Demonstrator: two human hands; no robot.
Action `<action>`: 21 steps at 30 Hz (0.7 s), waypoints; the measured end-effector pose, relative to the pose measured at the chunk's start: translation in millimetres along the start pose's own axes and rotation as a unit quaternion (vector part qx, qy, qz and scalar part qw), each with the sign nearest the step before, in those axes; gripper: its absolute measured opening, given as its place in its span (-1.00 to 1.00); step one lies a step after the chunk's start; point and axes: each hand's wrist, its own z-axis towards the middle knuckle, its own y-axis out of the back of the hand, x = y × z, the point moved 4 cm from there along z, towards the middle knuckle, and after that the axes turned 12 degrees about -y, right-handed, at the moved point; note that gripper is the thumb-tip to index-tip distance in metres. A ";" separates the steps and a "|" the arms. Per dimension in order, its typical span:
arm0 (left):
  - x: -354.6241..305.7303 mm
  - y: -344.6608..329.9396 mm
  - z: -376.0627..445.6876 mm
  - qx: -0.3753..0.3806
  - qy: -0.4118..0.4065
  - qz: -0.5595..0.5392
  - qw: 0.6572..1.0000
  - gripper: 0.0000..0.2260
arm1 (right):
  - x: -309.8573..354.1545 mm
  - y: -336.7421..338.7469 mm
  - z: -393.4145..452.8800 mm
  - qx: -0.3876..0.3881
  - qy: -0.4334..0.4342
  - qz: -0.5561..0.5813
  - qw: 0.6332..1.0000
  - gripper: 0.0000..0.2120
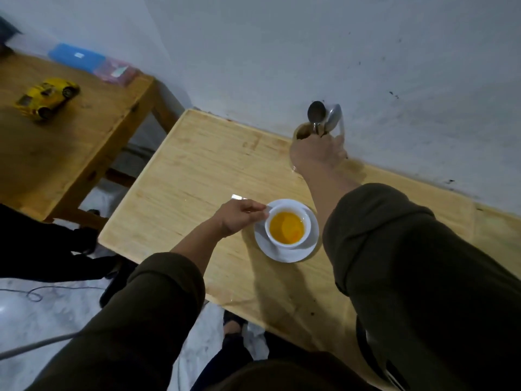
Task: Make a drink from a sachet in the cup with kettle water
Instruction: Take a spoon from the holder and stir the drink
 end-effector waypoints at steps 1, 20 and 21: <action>0.5 -0.3 1.1 -0.002 0.003 -0.006 1.000 -0.64 | 0.0 -0.1 2.0 0.003 0.000 -0.006 1.000 -0.67; -0.1 -2.1 3.5 0.042 -0.023 0.097 0.994 -0.65 | 3.1 39.7 -11.4 -0.162 0.054 0.065 0.983 -0.73; -1.1 -2.6 3.8 0.049 -0.028 0.116 0.992 -0.64 | 2.0 46.5 -15.0 -0.181 0.058 0.069 0.979 -0.73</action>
